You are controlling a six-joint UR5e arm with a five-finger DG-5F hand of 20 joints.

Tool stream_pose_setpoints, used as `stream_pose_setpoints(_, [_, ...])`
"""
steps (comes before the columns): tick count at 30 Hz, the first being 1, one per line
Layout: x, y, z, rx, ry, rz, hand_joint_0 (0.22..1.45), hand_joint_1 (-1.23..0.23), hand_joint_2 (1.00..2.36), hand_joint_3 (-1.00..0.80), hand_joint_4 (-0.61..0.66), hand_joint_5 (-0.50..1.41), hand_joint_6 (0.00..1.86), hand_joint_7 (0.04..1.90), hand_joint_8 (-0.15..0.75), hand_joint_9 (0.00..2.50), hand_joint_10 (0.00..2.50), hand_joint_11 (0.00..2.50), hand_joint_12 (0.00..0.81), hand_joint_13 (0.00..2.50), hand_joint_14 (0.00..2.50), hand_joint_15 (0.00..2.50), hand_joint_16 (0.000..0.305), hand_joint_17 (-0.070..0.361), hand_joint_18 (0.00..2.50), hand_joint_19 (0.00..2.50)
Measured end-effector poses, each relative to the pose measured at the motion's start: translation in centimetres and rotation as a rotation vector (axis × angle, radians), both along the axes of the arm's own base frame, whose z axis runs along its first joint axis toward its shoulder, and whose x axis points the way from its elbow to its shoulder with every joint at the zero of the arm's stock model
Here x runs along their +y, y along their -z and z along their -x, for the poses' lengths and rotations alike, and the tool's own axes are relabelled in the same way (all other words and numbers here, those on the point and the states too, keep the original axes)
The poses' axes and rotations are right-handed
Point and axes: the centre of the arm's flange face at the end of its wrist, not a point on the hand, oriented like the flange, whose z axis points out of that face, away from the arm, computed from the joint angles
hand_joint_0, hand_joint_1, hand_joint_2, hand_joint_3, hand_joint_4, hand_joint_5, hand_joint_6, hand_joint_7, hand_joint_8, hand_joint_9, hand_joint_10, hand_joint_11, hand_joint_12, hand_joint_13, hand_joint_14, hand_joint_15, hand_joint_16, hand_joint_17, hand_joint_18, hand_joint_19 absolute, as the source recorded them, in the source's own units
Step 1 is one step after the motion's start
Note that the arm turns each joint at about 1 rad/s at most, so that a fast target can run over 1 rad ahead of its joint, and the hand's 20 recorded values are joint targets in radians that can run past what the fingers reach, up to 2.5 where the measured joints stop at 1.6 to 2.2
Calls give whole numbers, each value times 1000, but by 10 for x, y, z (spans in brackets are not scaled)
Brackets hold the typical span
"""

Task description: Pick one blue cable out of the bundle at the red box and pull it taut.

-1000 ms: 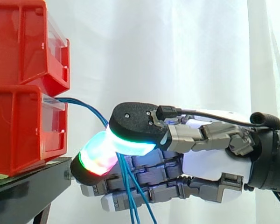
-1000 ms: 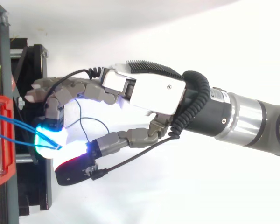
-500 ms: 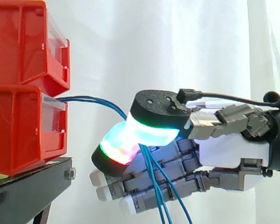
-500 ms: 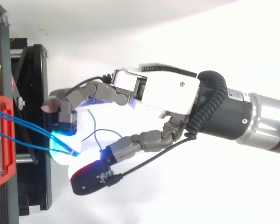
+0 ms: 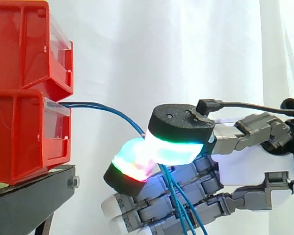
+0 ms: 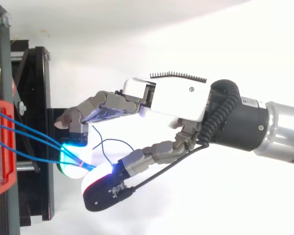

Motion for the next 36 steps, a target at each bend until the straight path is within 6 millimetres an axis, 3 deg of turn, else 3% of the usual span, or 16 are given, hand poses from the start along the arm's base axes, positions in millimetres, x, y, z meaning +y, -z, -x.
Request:
stream_pose_setpoints(6, [0,0,2,18,1,-18,517,-742,1000,-500,151,-196,913,905,322,434,3,158,412,302,4,136,61,136,413,112])
stream_pose_setpoints(13, [0,0,2,18,2,-28,592,-620,1005,-432,129,-189,908,942,322,455,3,160,397,304,4,142,57,129,390,138])
stream_pose_setpoints(26, [0,-8,0,25,6,-52,623,-777,1018,-212,35,-180,928,955,319,488,4,180,392,339,4,136,56,125,432,116])
stream_pose_setpoints(36, [1,-17,2,71,9,-82,695,-893,1016,-270,-37,-179,931,1038,314,531,4,191,388,382,4,127,55,123,485,84])
